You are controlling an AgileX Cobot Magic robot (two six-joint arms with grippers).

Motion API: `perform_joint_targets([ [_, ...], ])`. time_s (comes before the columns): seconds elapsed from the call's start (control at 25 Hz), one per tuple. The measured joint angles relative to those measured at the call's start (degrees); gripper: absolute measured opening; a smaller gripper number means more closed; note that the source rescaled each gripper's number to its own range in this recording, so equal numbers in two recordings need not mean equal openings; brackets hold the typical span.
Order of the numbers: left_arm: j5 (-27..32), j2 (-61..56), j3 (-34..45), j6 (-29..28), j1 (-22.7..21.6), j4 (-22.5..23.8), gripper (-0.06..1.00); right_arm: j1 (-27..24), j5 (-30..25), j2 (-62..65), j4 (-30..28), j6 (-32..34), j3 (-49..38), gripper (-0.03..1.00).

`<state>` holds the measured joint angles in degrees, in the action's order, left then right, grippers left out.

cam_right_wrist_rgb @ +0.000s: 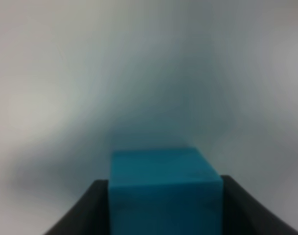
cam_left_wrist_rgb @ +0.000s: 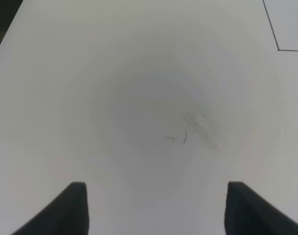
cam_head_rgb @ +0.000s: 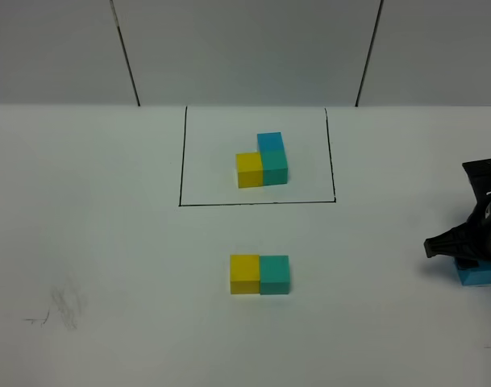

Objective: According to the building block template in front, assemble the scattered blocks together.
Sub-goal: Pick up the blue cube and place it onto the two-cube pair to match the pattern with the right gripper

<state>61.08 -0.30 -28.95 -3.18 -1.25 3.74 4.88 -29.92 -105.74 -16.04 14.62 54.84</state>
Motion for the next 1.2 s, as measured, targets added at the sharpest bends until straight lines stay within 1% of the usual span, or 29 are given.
perform_joint_targets([
  [0.12, 0.0, 0.0, 0.0, 0.0, 0.0, 0.0, 0.36, 0.0, 0.1, 0.0, 0.7, -1.7, 0.0, 0.27],
  [0.24, 0.0, 0.0, 0.0, 0.0, 0.0, 0.0, 0.36, -0.1, 0.7, 0.1, 2.8, -4.1, 0.0, 0.27],
  [0.36, 0.0, 0.0, 0.0, 0.0, 0.0, 0.0, 0.36, -0.1, 0.7, 0.9, 6.3, -6.1, 0.3, 0.27],
  [0.6, 0.0, 0.0, 0.0, 0.0, 0.0, 0.0, 0.36, 1.1, -1.2, 5.7, 13.2, -6.9, 4.6, 0.27],
  [0.68, 0.0, 0.0, 0.0, 0.0, 0.0, 0.0, 0.36, 2.7, -2.5, 6.3, 15.1, -7.3, 6.7, 0.27],
  [0.8, 0.0, 0.0, 0.0, 0.0, 0.0, 0.0, 0.36, 6.9, -3.9, 6.4, 15.7, -7.5, 10.9, 0.27],
  [0.96, 0.0, 0.0, 0.0, 0.0, 0.0, 0.0, 0.36, 12.4, -4.4, 6.2, 16.0, -5.6, 15.1, 0.27],
  [1.04, 0.0, 0.0, 0.0, 0.0, 0.0, 0.0, 0.36, 14.5, -5.8, 5.0, 16.5, -4.5, 17.7, 0.27],
  [1.12, 0.0, 0.0, 0.0, 0.0, 0.0, 0.0, 0.36, 16.0, -8.1, 2.9, 15.6, -3.4, 20.2, 0.27],
  [1.2, 0.0, 0.0, 0.0, 0.0, 0.0, 0.0, 0.36, 17.5, -11.0, 0.5, 13.3, -0.6, 22.7, 0.27],
])
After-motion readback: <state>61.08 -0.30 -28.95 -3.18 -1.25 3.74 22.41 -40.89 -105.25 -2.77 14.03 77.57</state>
